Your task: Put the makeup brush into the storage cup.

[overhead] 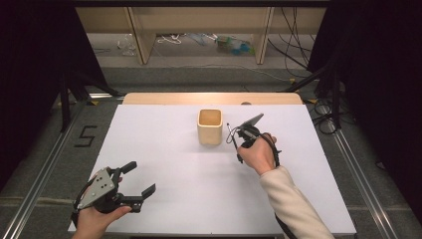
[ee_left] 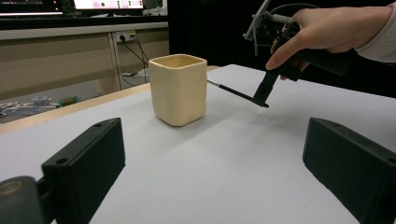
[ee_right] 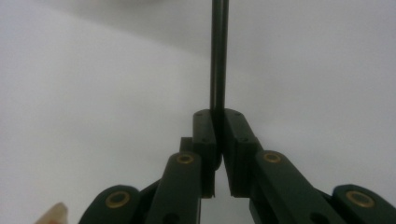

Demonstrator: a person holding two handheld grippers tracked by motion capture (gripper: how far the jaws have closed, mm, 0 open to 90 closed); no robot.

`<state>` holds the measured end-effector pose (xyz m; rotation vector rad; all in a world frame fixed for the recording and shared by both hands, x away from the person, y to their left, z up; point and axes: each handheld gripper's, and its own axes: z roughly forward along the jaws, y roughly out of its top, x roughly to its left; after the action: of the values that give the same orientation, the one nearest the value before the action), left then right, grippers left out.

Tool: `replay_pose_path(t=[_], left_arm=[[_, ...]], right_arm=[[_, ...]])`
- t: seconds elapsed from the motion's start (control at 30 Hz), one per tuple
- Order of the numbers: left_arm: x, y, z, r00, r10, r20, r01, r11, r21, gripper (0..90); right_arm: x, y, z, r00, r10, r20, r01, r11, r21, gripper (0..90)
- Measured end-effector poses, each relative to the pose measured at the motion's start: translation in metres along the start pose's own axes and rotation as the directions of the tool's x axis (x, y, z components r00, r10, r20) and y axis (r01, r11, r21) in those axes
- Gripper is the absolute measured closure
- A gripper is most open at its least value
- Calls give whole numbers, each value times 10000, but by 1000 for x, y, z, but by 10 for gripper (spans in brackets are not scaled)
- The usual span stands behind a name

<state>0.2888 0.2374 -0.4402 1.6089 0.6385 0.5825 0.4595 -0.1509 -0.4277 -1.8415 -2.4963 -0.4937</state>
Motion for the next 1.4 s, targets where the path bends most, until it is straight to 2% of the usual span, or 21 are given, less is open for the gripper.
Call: replay_pose_path(t=[0.23,0.27,0.33,0.63,0.67,0.73,0.77,0.8,0.83,0.87,0.93,0.97,1.1,1.13,1.17,1.2,1.23,1.27,1.3,1.33,1.4], left_arm=[[0,0,0,10000,32,-26,-32,10000,63,55],[0,0,0,10000,36,-22,-36,10000,68,56],[0,0,0,10000,-14,-13,14,10000,32,56],[0,0,0,10000,-29,-16,29,10000,43,57],[0,0,0,10000,-30,-19,31,10000,41,58],[0,0,0,10000,-39,-14,39,10000,45,58],[0,0,0,10000,-32,-10,32,10000,55,59],[0,0,0,10000,-35,-12,36,10000,56,59],[0,0,0,10000,-35,-12,36,10000,56,60],[-1,0,0,10000,-50,-11,50,10000,64,60],[-1,0,0,10000,-46,-13,46,10000,71,60],[-1,0,0,10000,-68,-12,68,9999,84,61],[-1,-1,0,9999,-154,-18,154,9998,97,63],[-1,-1,0,9999,-151,-21,152,9998,111,64],[-1,-1,0,9999,-149,-19,149,9998,113,65],[-1,-1,0,9999,-149,-19,149,9998,113,66],[-1,-1,0,9999,-148,-19,148,9998,114,65],[-1,-1,0,9999,-165,-24,165,9998,100,65],[-1,-1,0,9999,-142,-21,142,9999,80,64],[-1,-1,0,9999,-149,-29,149,9999,84,63],[-1,-1,0,9999,-158,-31,159,9998,94,63]], right_arm=[[-4,-4,-3,9999,2,-165,-8,9992,-398,847],[-6,-5,-3,9996,-225,-176,210,9967,-788,847],[-7,-7,-5,9995,-101,-295,73,9956,-938,847],[-10,-12,-9,9994,-34,-342,-11,9915,-1302,847],[-13,-13,-9,9990,-205,-404,142,9884,-1512,846],[-13,-14,-9,9991,-117,-397,59,9899,-1416,847],[-15,-16,-9,9983,-319,-497,233,9861,-1648,847],[-13,-18,-11,9988,37,-498,-113,9881,-1535,847],[-13,-18,-11,9988,37,-498,-113,9881,-1535,847],[-15,-19,-11,9983,-195,-542,92,9829,-1840,847],[-12,-21,-15,9971,349,-669,-449,9870,-1541,847],[-16,-22,-13,9979,-95,-637,-31,9808,-1950,847],[-18,-25,-14,9974,-156,-708,7,9784,-2065,846],[-21,-27,-13,9965,-460,-696,286,9721,-2327,846],[-21,-28,-13,9966,-440,-704,269,9734,-2274,846],[-23,-28,-13,9956,-669,-652,493,9691,-2418,846],[-21,-30,-13,9963,-381,-774,192,9727,-2312,846],[-21,-30,-13,9963,-381,-774,192,9727,-2312,846],[-19,-31,-15,9959,-154,-894,-45,9761,-2174,846],[-22,-31,-14,9957,-551,-745,354,9692,-2436,846],[-24,-33,-14,9930,-979,-659,757,9569,-2803,846]])
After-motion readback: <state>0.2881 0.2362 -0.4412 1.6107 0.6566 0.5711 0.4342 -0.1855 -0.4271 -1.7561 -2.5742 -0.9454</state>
